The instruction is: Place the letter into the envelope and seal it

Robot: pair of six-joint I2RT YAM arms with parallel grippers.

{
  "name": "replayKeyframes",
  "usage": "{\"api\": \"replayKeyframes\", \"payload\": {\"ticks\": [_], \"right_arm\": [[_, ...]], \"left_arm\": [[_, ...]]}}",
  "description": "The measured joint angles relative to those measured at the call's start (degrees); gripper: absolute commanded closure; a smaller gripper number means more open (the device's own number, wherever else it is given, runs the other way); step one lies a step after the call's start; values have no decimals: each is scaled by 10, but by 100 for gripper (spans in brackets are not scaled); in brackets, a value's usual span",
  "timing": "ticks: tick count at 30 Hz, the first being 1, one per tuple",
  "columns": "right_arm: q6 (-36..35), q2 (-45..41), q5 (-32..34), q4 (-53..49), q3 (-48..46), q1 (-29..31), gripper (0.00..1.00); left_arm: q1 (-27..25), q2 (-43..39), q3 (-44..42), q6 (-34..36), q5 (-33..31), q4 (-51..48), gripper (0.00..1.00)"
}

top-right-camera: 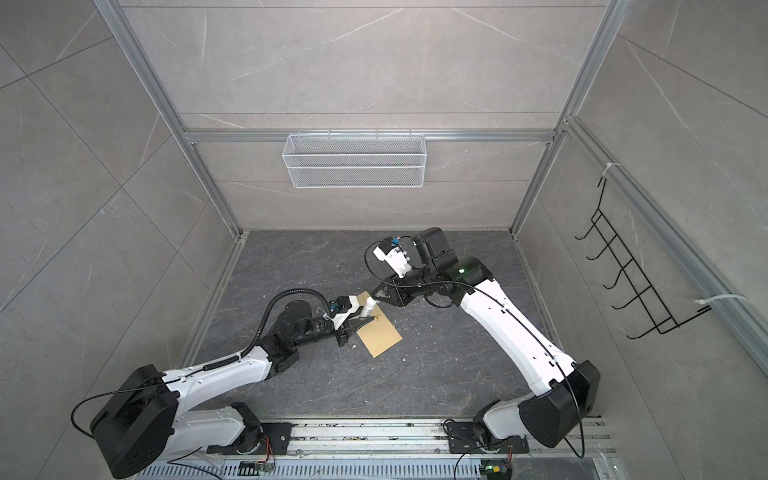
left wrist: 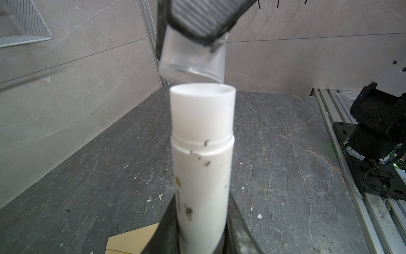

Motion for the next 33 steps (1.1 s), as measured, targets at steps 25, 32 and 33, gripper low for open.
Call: {"api": "replayKeyframes", "payload": {"ticks": [25, 32, 33], "right_arm": [[-19, 25, 20, -21, 27, 31, 84], [-35, 37, 51, -40, 46, 47, 86], [-37, 38, 56, -43, 48, 50, 86]], "left_arm": [[0, 0, 0, 0, 1, -19, 100], [0, 0, 0, 0, 6, -28, 100], [0, 0, 0, 0, 7, -30, 100]]}}
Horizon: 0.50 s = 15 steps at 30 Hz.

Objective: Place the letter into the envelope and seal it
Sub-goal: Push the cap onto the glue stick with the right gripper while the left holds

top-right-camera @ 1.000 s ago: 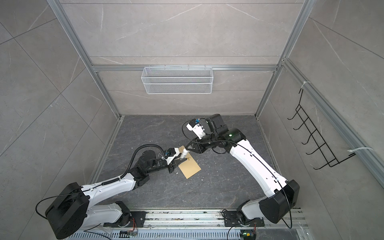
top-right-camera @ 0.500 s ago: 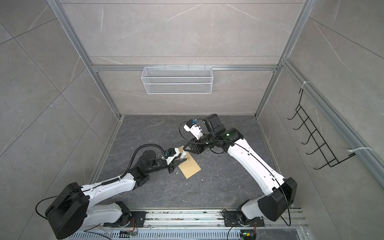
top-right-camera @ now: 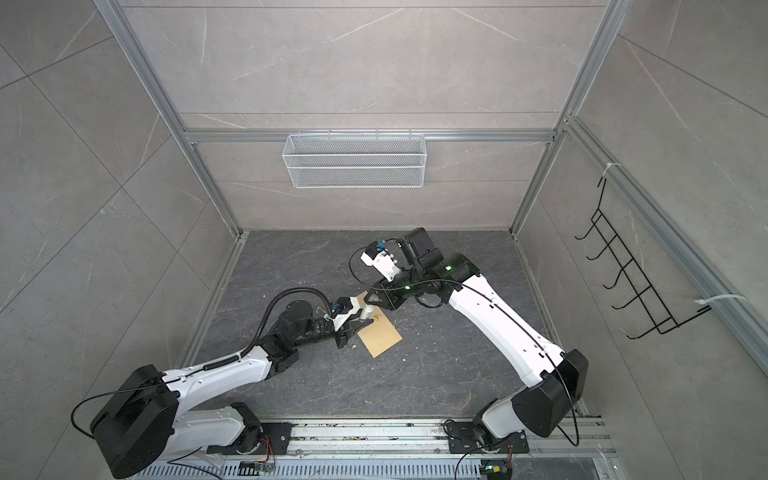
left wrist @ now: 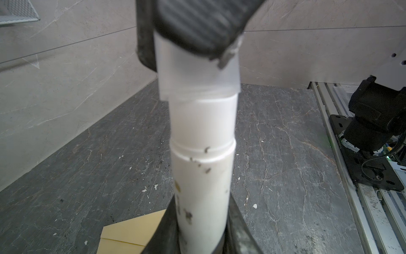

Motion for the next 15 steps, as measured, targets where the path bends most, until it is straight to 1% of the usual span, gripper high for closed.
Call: {"api": "replayKeyframes", "payload": {"ticks": [8, 15], "right_arm": [[-14, 5, 28, -15, 9, 16, 88], [-17, 5, 31, -17, 9, 18, 87]], "left_arm": [[0, 1, 0, 0, 5, -12, 100], [0, 3, 0, 0, 8, -12, 100]]}}
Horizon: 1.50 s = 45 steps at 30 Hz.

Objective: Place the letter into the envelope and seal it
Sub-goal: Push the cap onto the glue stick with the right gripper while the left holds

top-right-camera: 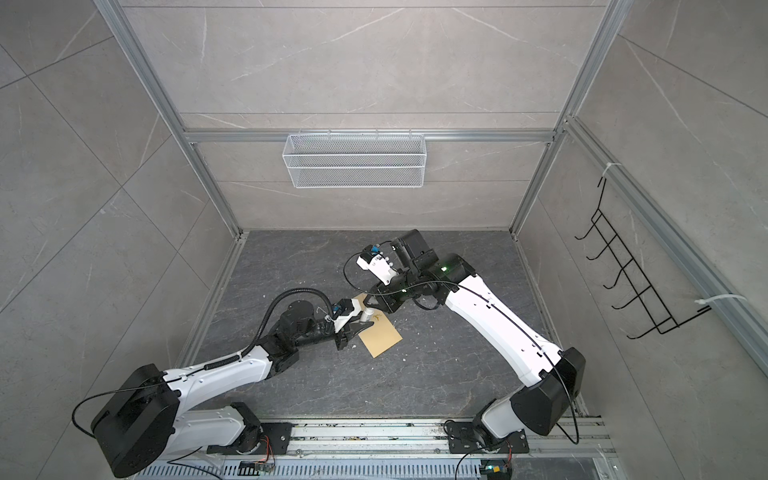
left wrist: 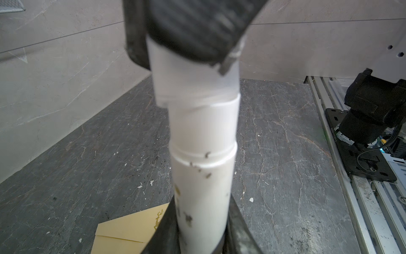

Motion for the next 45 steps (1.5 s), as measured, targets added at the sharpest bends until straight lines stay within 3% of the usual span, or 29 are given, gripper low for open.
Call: {"api": "replayKeyframes", "payload": {"ticks": [8, 45], "right_arm": [[5, -4, -3, 8, -6, 0, 81], [13, -35, -3, 26, -36, 0, 75]], "left_arm": [[0, 0, 0, 0, 0, 4, 100], [-1, 11, 0, -4, 7, 30, 100]]}}
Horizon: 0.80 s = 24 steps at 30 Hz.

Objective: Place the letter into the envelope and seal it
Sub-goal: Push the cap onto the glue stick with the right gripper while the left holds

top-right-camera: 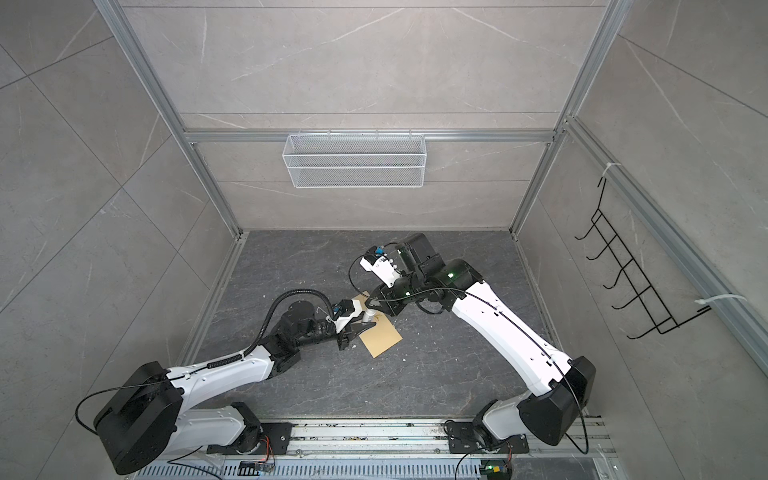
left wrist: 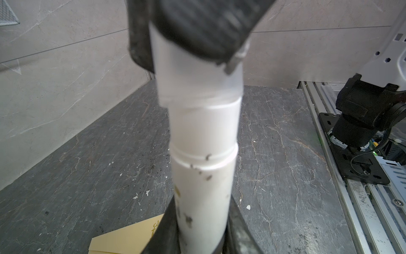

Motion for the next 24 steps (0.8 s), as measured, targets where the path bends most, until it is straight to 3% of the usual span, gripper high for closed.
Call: {"api": "replayKeyframes", "payload": {"ticks": [11, 24], "right_arm": [[-2, -4, -6, 4, -12, 1, 68], [-2, -4, -2, 4, -12, 3, 73]], "left_arm": [[0, 2, 0, -2, 5, 7, 100], [-1, 2, 0, -7, 7, 11, 100]]}}
